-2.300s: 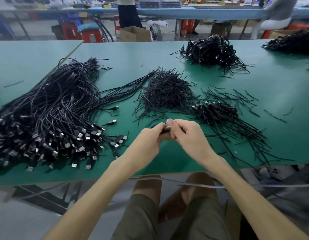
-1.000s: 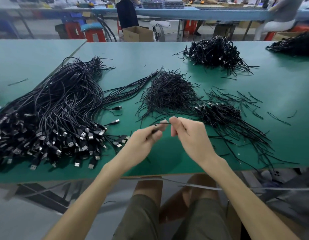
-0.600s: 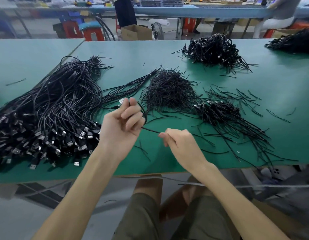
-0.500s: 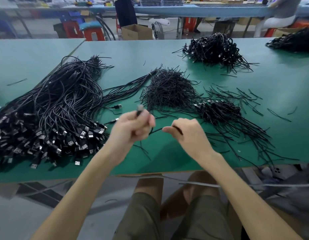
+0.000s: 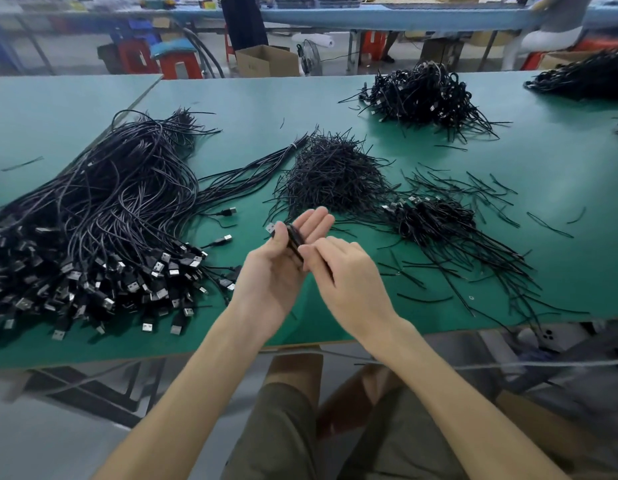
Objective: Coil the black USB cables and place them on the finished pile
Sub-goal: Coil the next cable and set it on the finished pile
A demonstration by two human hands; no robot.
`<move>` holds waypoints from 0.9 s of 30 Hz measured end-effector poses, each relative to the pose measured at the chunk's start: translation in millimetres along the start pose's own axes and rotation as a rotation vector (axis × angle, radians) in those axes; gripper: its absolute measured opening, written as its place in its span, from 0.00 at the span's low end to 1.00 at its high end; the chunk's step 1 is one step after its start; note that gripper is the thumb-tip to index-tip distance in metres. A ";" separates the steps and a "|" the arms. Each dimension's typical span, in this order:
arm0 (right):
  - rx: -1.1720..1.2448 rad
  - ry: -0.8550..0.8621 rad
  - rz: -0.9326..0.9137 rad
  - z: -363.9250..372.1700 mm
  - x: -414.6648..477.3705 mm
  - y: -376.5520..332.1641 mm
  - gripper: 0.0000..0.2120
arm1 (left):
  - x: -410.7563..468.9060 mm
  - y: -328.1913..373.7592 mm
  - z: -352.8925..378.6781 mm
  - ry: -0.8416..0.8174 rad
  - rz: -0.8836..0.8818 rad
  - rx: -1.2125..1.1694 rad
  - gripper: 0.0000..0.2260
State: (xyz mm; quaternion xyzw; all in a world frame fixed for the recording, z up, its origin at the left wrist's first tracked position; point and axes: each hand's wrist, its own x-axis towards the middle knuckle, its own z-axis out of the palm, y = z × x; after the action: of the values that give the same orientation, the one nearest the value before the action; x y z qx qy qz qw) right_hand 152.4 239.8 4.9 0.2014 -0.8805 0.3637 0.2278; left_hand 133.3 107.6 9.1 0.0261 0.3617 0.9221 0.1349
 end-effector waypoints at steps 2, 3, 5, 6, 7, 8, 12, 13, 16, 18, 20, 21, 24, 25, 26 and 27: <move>0.002 0.007 0.018 4.0 -0.1 -0.7 0.15 | 2.3 7.0 2.8 0.072 -0.015 -0.121 0.14; -0.003 0.006 0.032 4.6 0.5 0.3 0.15 | 2.6 9.3 4.2 0.098 -0.025 -0.187 0.12; -0.016 -0.016 0.072 5.0 1.4 3.2 0.18 | 1.6 10.8 8.4 0.120 -0.041 -0.270 0.11; 0.006 -0.034 0.109 5.6 1.5 5.2 0.19 | 1.5 11.0 8.5 0.124 -0.035 -0.284 0.13; 0.037 -0.052 0.152 6.3 1.8 7.2 0.17 | 1.2 11.1 8.3 0.122 -0.022 -0.289 0.14; 0.061 -0.076 0.189 6.9 1.9 7.8 0.15 | 0.2 11.4 8.5 0.113 -0.008 -0.282 0.14; 0.218 -0.200 0.244 2.0 6.6 4.1 0.25 | -2.4 5.4 8.8 0.052 0.026 -0.187 0.05; 0.269 -0.205 0.245 0.9 7.4 2.8 0.25 | -2.5 1.4 8.8 0.037 0.023 -0.158 0.06; 0.352 -0.148 0.274 -0.7 7.8 2.6 0.16 | -2.1 -2.9 8.6 -0.020 0.007 -0.100 0.10; 0.370 -0.104 0.306 -3.4 7.1 5.7 0.13 | -1.9 2.7 6.6 -0.083 0.001 0.015 0.08; 0.366 -0.060 0.320 -7.0 6.0 10.6 0.16 | -2.9 6.6 3.2 -0.136 0.017 0.197 0.08; 0.341 -0.054 0.313 -8.2 5.6 12.8 0.18 | -4.5 7.2 1.2 -0.152 0.031 0.274 0.07; 0.189 -0.093 0.243 -7.5 4.1 14.3 0.22 | -9.9 5.3 -4.2 -0.123 0.127 0.502 0.07; 0.166 -0.076 0.226 -7.7 4.4 15.2 0.22 | -10.5 4.8 -6.2 -0.093 0.173 0.597 0.06; 0.163 -0.045 0.218 -8.4 5.9 16.5 0.22 | -9.5 4.4 -8.6 -0.062 0.207 0.681 0.06; 0.163 -0.021 0.216 -9.4 7.4 18.0 0.22 | -8.2 4.9 -10.2 -0.035 0.217 0.742 0.06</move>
State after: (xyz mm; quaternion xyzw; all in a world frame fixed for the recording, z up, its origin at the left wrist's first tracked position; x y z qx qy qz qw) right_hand 139.4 257.1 5.0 0.1272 -0.8668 0.4544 0.1609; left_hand 138.5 95.2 5.3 0.1271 0.6636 0.7369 0.0242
